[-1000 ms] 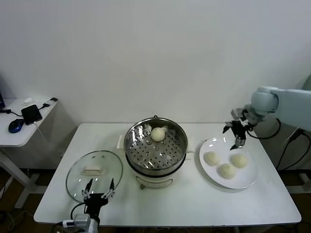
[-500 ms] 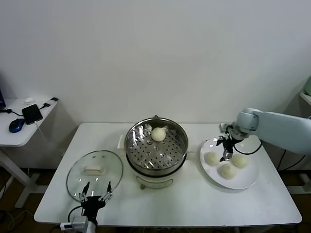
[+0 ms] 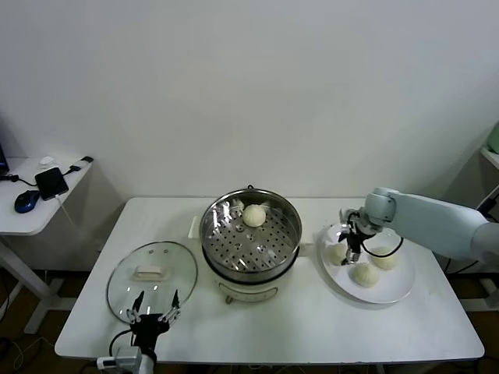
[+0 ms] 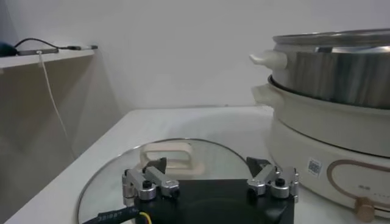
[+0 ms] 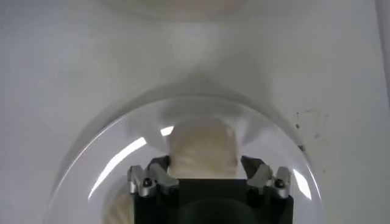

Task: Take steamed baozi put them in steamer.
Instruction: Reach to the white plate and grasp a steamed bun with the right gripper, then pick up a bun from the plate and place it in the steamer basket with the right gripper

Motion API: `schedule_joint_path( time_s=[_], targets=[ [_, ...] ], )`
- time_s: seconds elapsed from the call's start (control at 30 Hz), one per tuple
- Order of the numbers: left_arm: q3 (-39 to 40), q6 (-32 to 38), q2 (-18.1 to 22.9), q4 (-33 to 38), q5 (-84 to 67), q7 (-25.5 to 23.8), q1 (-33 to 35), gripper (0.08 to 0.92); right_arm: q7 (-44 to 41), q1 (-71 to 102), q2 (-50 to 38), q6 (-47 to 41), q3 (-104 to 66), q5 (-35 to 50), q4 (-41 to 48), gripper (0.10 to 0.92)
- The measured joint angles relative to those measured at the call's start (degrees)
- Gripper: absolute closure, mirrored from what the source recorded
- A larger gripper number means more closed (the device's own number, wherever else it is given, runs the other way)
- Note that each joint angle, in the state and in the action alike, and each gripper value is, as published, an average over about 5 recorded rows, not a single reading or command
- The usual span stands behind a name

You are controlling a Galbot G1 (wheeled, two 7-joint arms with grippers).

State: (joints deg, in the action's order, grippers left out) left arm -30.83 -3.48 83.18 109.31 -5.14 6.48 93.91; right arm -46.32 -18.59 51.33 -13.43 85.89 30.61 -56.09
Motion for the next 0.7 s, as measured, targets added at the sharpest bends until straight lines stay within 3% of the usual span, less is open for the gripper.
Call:
schedule_joint_path(
  time_s=[0.37,0.7],
  targets=[
    [0.3,-0.5,0.0,1.5,0.0,0.0,0.7,0.177,-3.7,-10.7,-1.0,0.2,5.9,3.9,-4.7,0.353],
    [0.9,-0.8,-0.4,2.2,0.0,-0.2,0.1,0.177,-4.1,-32.5,4.2,-3.2,14.7,19.9,-15.2,0.349]
  ],
)
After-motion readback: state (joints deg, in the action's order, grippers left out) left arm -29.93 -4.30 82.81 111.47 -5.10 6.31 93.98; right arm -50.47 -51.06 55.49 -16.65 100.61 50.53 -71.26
